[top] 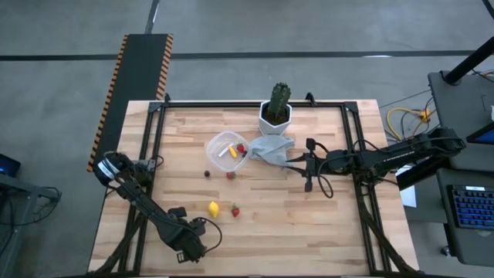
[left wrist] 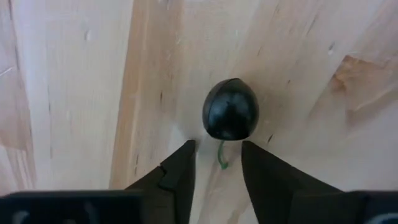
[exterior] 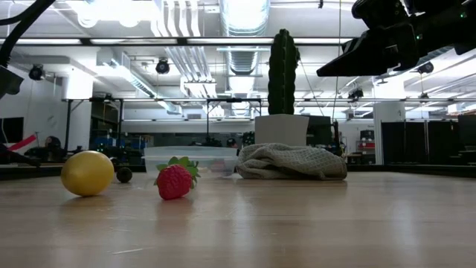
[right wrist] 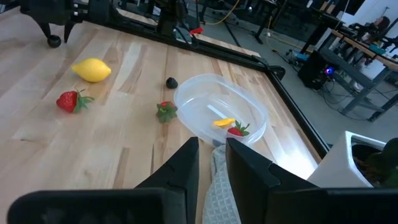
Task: Pick and placing Produce into tupperware
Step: Put the black cherry into the transparent bin
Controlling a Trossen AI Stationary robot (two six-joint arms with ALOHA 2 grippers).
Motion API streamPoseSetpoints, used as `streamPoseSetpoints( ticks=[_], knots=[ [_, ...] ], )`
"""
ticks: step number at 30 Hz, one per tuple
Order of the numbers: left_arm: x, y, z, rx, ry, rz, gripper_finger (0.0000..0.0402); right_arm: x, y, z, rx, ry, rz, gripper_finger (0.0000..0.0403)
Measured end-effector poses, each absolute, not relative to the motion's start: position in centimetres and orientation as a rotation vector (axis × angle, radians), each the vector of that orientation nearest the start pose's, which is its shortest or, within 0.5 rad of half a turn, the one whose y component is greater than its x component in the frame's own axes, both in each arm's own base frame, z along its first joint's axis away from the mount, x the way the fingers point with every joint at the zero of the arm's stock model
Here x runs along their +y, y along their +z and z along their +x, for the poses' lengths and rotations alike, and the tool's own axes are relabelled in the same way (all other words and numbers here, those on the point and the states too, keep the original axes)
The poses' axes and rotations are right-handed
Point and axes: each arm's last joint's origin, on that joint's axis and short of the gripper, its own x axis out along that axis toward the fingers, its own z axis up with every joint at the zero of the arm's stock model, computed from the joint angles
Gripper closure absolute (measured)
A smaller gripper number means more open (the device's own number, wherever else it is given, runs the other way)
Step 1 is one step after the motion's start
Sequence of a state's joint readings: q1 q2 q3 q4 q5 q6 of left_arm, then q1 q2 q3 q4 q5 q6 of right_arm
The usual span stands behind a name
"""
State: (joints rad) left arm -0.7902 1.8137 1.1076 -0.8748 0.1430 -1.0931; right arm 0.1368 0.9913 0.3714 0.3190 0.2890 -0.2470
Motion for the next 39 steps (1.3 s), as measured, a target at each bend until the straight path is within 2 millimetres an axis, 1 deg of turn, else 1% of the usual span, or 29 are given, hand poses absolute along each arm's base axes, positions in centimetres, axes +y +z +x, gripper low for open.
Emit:
streamPoseSetpoints(
  ticks=[4,8,10,19,24,27,39],
  knots=[
    [-22.2,15.0,21.4,1.682,0.178,-0.307,0.0333,1.9,20.3,20.0,0.312,-0.114,-0.308,0.0328],
    [-22.1,15.0,21.4,1.685,0.179,-0.307,0.0385,1.9,20.3,20.0,0.312,-0.114,-0.308,0.0334],
    [-22.1,14.9,21.4,1.687,0.183,-0.310,0.0396,1.9,20.3,20.0,0.312,-0.114,-0.308,0.0337],
    [-21.8,15.1,21.7,1.659,0.200,-0.304,0.0401,1.9,20.3,20.0,0.312,-0.114,-0.308,0.0340],
    [-21.3,15.6,22.1,1.564,0.234,-0.282,0.0401,1.9,20.3,20.0,0.311,-0.115,-0.308,0.0342],
    [-21.1,15.8,22.2,1.536,0.246,-0.273,0.0401,1.9,20.3,20.0,0.311,-0.115,-0.308,0.0340],
    [-20.7,17.7,22.1,1.465,0.227,-0.295,0.0401,1.9,20.3,20.0,0.304,-0.116,-0.307,0.0342]
  ],
)
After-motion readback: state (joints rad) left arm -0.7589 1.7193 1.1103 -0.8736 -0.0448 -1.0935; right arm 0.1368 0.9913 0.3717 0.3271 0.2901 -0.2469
